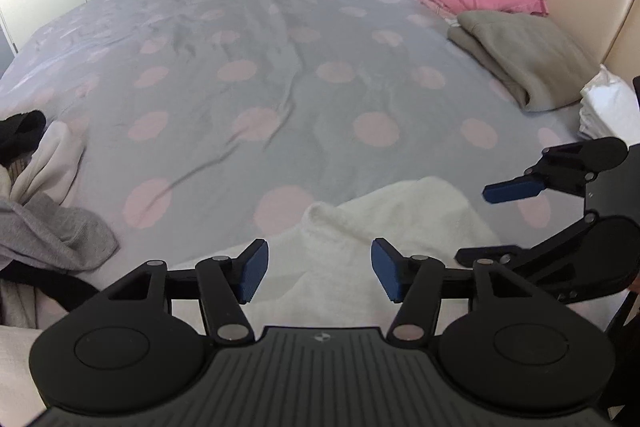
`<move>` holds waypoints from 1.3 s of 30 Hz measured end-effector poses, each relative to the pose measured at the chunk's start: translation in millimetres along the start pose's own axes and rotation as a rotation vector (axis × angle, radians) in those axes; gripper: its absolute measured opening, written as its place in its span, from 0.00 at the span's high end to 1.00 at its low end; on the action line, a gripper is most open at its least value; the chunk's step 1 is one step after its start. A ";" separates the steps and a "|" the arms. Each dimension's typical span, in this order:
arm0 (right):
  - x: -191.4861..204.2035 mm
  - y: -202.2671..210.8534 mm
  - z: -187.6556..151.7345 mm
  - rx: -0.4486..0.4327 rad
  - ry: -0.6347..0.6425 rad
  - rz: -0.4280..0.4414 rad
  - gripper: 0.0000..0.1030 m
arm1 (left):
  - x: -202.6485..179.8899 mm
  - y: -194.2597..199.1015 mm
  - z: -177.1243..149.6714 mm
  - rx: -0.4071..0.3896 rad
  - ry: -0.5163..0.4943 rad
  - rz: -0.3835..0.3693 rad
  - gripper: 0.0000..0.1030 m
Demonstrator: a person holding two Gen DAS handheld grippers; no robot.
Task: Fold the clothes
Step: 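Lower the white blanket onto the bed and open both grippers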
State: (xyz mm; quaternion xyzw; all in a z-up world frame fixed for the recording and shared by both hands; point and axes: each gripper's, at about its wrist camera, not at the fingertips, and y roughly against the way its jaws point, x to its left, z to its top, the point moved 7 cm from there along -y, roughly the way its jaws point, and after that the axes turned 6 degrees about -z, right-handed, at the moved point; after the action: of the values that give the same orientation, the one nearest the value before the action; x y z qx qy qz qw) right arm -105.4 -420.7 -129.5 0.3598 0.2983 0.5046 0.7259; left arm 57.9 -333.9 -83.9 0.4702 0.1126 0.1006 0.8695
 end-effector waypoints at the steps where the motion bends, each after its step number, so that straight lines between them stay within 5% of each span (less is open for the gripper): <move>1: 3.1 -6.3 -0.2 0.020 0.007 -0.002 0.34 | 13.9 -0.3 -7.4 0.016 0.000 0.027 0.44; 11: 27.0 -64.3 -10.3 0.195 0.014 -0.032 0.32 | 145.6 4.9 -65.6 0.122 0.211 0.244 0.44; 15: 28.0 -79.4 -21.5 0.239 -0.009 -0.017 0.34 | 183.4 9.6 -77.8 0.121 0.313 0.268 0.44; 17: 27.5 -85.8 -28.5 0.253 -0.025 -0.004 0.50 | 197.4 15.1 -79.8 0.112 0.339 0.290 0.44; 19: 22.7 -86.2 -28.0 0.236 -0.004 -0.040 0.83 | 210.4 21.2 -81.0 0.100 0.362 0.318 0.44; 20: 20.2 -86.2 -27.4 0.226 0.007 -0.059 0.86 | 216.0 24.4 -81.5 0.093 0.377 0.331 0.44; 21: 12.9 -84.2 -24.5 0.211 -0.006 -0.092 0.97 | 221.8 27.4 -82.3 0.085 0.394 0.342 0.44; 24: -29.2 -72.1 -11.1 0.109 0.051 -0.375 0.98 | 233.4 31.6 -86.4 0.081 0.424 0.349 0.44; 27: -86.4 -57.0 -8.2 0.111 -0.145 -0.433 0.98 | 237.8 32.9 -89.8 0.082 0.427 0.356 0.44; 36: -233.1 28.5 -3.6 -0.054 -0.360 -0.897 0.98 | 233.1 27.3 -84.1 0.052 0.444 0.316 0.42; 39: -257.1 40.1 -14.7 -0.042 -0.433 -0.853 0.98 | 234.9 14.0 -81.1 0.044 0.502 0.280 0.40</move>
State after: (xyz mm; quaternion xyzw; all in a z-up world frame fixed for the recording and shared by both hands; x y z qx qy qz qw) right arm -218.3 -651.7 -86.8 0.2873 0.2509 0.0810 0.9208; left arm 257.6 -195.9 -139.2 0.4604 0.2603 0.3303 0.7818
